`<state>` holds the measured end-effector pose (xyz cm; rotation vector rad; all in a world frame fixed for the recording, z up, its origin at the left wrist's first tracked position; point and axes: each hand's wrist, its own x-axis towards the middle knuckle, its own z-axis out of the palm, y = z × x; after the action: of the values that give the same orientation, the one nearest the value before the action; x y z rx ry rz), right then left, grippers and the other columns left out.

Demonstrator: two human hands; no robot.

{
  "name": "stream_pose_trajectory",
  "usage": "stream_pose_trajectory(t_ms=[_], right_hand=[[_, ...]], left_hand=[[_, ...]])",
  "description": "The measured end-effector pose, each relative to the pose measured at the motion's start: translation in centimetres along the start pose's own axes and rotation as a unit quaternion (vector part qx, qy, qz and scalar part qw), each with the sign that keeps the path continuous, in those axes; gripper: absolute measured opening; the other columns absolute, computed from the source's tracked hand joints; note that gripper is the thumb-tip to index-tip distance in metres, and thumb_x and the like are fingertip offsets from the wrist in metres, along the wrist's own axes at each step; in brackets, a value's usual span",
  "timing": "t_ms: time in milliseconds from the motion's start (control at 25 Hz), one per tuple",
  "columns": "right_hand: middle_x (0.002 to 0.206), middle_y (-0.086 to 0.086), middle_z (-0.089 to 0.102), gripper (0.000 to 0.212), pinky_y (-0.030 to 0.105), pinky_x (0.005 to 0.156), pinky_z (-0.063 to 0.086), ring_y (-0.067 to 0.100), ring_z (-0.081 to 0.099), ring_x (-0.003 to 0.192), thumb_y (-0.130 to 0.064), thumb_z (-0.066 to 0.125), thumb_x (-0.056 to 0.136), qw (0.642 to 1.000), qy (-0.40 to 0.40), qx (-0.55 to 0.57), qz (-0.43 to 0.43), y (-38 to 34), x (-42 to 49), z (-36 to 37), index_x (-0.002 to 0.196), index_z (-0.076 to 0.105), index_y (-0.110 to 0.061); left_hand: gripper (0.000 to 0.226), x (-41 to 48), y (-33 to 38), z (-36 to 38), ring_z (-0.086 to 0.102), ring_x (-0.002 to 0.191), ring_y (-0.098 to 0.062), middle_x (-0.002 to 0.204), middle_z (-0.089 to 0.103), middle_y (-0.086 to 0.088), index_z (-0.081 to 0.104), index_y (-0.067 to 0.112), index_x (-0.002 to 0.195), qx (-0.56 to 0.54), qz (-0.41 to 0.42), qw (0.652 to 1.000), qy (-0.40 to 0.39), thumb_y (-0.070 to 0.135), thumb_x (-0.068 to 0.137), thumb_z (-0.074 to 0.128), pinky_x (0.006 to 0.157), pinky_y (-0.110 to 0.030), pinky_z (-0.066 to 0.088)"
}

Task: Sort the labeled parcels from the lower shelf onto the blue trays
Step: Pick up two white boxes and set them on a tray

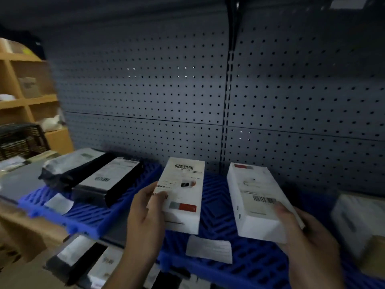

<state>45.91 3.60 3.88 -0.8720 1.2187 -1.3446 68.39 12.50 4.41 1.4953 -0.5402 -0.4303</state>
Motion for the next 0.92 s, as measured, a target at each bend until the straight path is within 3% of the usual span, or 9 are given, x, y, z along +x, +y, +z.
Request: stream_pose_trajectory(t_ms=[240,400,600,680,760,840,920], right_hand=[[0.092,0.002,0.075,0.033,0.032,0.067,0.057,0.023,0.074,0.081,-0.034,0.087,0.075,0.991,0.128,-0.038,-0.031,2.3,-1.2,2.8,0.099,0.073,-0.017],[0.095,-0.005,0.072,0.036,0.029,0.065,0.054,0.016,0.07,0.083,-0.041,0.084,0.078,0.983,0.128,-0.114,-0.062,3.3,-1.6,2.8,0.106,0.07,-0.023],[0.113,0.0,0.067,0.033,0.031,0.071,0.052,0.013,0.064,0.092,-0.045,0.076,0.084,0.956,0.124,-0.236,-0.121,3.2,-1.2,1.9,0.113,0.065,-0.031],[0.11,-0.004,0.066,0.033,0.029,0.069,0.051,0.011,0.063,0.09,-0.048,0.073,0.085,0.947,0.12,-0.268,-0.126,3.3,-1.1,1.6,0.112,0.062,-0.034],[0.098,-0.014,0.064,0.034,0.023,0.062,0.045,0.003,0.06,0.084,-0.054,0.071,0.085,0.948,0.113,-0.269,-0.124,3.4,-1.2,1.4,0.11,0.06,-0.035],[0.093,-0.022,0.06,0.033,0.019,0.059,0.041,-0.001,0.057,0.082,-0.057,0.068,0.086,0.946,0.104,-0.276,-0.133,3.5,-1.2,1.3,0.109,0.059,-0.036],[0.096,-0.022,0.061,0.031,0.018,0.058,0.041,-0.003,0.057,0.081,-0.058,0.066,0.086,0.943,0.094,-0.284,-0.144,3.4,-1.1,1.3,0.108,0.059,-0.037]], left_hand=[[0.021,5.2,-3.4,-0.1,0.062,0.099,0.001,0.12,0.065,0.011,0.062,0.035,0.12,0.026,-0.006,0.993,-0.117,0.03,0.102,0.053,0.073,-0.018,0.045],[0.031,5.8,-3.7,0.0,0.054,0.102,0.009,0.124,0.055,0.015,0.058,0.034,0.131,0.071,0.017,0.983,-0.169,0.036,0.102,0.049,0.076,-0.012,0.039],[0.039,5.4,-3.7,0.3,0.048,0.096,0.027,0.125,0.048,0.014,0.055,0.031,0.14,0.122,0.078,0.972,-0.186,0.04,0.105,0.042,0.078,-0.004,0.032],[0.042,5.4,-3.8,0.3,0.051,0.109,0.014,0.127,0.048,0.013,0.054,0.027,0.143,0.147,0.091,0.966,-0.19,0.041,0.105,0.041,0.09,-0.008,0.037],[0.05,5.5,-4.0,0.3,0.047,0.131,-0.009,0.135,0.052,0.01,0.05,0.023,0.148,0.177,0.1,0.959,-0.197,0.042,0.103,0.04,0.111,-0.032,0.042],[0.055,5.4,-3.8,0.4,0.042,0.14,-0.02,0.14,0.052,0.009,0.045,0.019,0.153,0.189,0.106,0.957,-0.193,0.043,0.104,0.04,0.116,-0.045,0.039],[0.054,5.3,-3.7,0.6,0.043,0.139,-0.021,0.144,0.054,0.001,0.044,0.016,0.153,0.2,0.117,0.955,-0.183,0.041,0.105,0.04,0.116,-0.045,0.039]])
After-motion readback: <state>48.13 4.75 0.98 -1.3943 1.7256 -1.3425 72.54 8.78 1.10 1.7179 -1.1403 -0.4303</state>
